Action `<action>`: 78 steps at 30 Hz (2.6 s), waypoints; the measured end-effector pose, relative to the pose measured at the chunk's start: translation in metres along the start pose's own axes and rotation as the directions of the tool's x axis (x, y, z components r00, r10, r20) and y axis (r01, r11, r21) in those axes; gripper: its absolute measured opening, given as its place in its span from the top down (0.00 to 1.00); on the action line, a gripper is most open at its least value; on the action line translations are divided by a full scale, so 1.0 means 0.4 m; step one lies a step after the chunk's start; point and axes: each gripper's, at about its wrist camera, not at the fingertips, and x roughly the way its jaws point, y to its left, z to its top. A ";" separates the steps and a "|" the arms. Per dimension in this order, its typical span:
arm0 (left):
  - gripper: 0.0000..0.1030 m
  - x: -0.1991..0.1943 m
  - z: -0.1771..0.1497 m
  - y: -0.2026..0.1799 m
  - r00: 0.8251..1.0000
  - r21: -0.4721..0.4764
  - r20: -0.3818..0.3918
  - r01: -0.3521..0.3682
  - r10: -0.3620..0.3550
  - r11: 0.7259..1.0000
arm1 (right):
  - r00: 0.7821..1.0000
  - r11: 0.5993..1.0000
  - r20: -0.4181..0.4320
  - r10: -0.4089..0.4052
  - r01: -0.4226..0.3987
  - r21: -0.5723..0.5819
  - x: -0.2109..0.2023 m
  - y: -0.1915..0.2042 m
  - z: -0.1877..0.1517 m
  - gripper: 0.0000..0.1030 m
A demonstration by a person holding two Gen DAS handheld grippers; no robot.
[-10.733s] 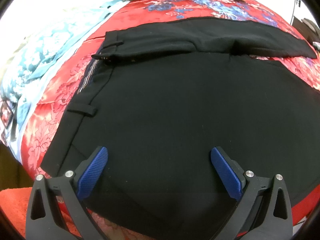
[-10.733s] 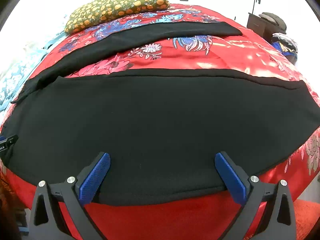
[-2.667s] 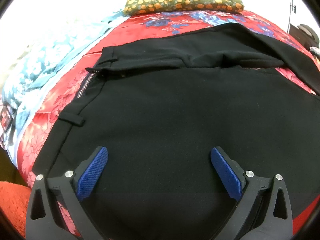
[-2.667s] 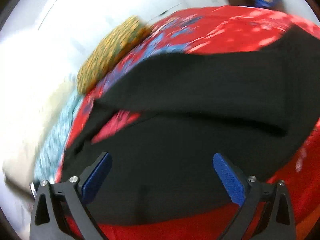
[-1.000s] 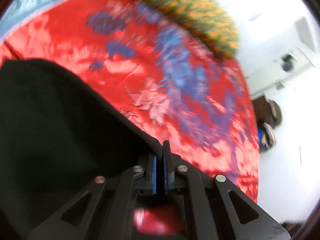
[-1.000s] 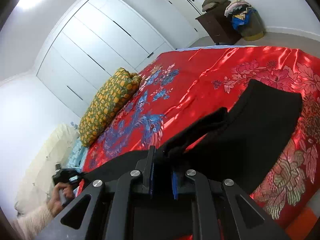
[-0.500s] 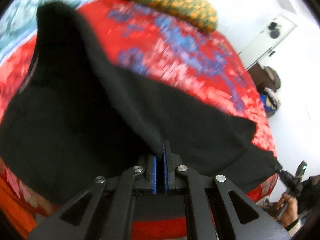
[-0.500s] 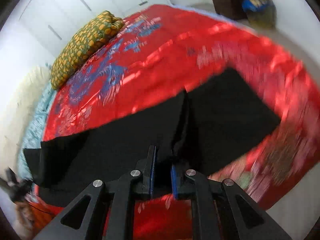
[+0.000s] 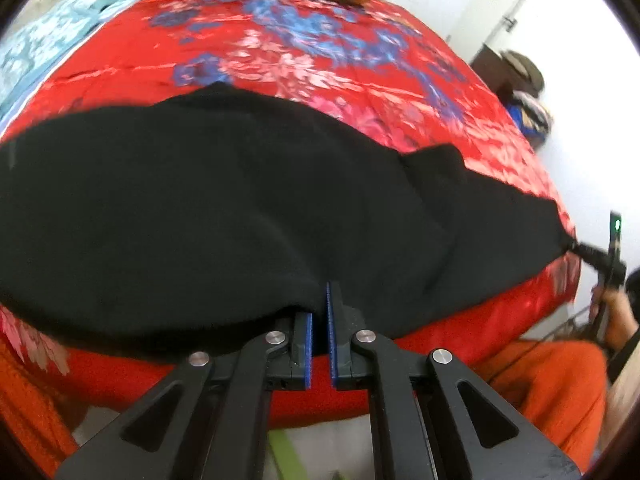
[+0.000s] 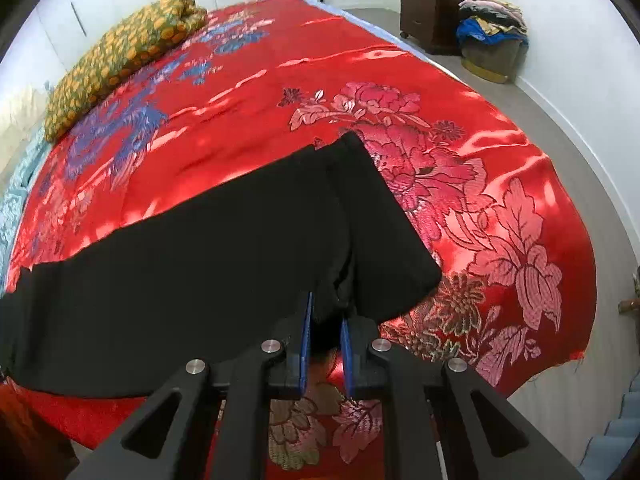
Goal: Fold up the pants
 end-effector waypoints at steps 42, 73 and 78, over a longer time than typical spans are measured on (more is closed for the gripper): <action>0.27 -0.124 -0.102 0.077 0.982 0.037 -0.188 -0.002 0.009 0.999 | 0.966 0.983 0.195 -0.171 0.179 -0.028 -0.071 0.028 -0.016 0.06; 0.04 -0.096 0.083 0.484 0.907 -0.004 0.089 -0.413 0.412 0.911 | 0.960 0.913 0.072 0.272 -0.234 -0.335 0.010 0.761 -0.332 0.00; 0.02 0.006 0.131 0.579 0.900 -0.126 -0.003 -0.432 0.436 0.893 | 0.977 0.913 0.039 0.210 -0.181 -0.365 0.062 0.788 -0.333 0.00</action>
